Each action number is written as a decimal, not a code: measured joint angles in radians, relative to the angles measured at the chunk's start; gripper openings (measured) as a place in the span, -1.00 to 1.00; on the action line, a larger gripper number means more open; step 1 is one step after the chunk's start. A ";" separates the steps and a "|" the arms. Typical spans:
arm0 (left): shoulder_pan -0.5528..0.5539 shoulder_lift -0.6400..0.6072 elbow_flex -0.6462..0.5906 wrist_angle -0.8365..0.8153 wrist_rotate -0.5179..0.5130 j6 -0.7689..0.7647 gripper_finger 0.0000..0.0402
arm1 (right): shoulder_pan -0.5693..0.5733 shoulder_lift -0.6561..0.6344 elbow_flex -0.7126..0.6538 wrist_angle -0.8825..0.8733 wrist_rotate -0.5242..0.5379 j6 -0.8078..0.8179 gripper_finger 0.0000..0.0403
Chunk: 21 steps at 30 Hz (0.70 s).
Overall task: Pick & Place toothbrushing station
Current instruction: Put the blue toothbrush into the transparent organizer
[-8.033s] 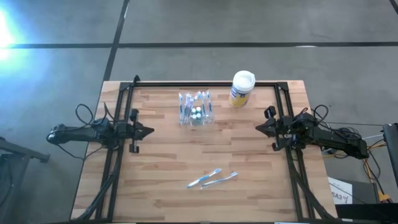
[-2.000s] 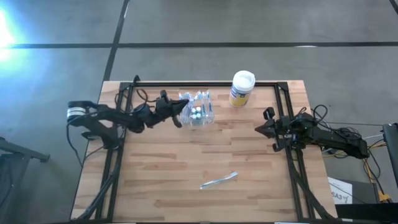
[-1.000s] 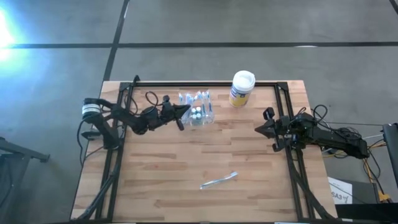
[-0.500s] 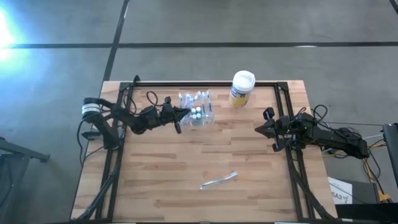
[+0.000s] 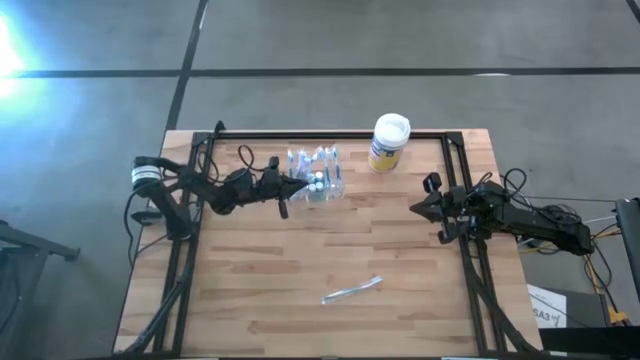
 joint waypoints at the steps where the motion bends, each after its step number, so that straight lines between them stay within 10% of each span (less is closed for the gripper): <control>1: 0.000 0.000 0.000 0.000 0.000 0.000 -1.00 | 0.000 0.000 0.000 -0.001 0.000 0.000 -0.96; 21: 0.001 -0.004 -0.074 -0.009 -0.147 -0.058 -1.00 | 0.000 0.000 0.000 -0.004 0.000 0.003 -0.96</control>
